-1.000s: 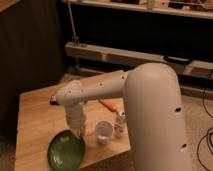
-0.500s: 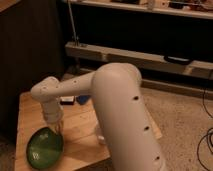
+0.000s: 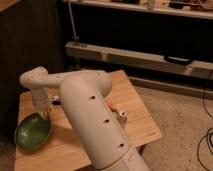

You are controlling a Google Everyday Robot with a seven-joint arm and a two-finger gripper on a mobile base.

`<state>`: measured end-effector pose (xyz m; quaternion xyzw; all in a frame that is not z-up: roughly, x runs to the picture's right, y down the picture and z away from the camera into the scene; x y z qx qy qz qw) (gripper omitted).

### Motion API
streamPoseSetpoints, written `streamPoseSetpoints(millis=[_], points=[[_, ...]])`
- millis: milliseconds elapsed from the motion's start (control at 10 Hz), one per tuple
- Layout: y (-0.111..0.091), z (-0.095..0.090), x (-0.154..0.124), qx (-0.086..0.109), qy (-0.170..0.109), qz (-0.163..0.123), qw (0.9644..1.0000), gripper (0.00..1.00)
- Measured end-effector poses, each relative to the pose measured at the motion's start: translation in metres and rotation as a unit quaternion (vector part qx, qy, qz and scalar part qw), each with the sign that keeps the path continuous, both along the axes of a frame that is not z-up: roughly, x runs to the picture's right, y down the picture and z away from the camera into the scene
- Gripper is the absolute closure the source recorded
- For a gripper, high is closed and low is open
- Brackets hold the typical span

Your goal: Drag the ceramic bowl in a circle

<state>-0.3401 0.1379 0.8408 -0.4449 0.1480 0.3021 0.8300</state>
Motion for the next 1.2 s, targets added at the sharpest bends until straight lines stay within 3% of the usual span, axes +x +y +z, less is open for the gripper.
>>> streamPoseSetpoints(millis=[200,500,1000,1200], points=[[-0.019,0.020,0.005,0.001,0.022,0.016,0.9996,1.00],[-0.037,0.038,0.050,0.002,0.067,0.046,0.9967,1.00],[-0.031,0.033,0.180,-0.001,0.136,0.081,0.9873,1.00],[-0.023,0.024,0.224,-0.011,0.140,0.086,0.9863,1.00]])
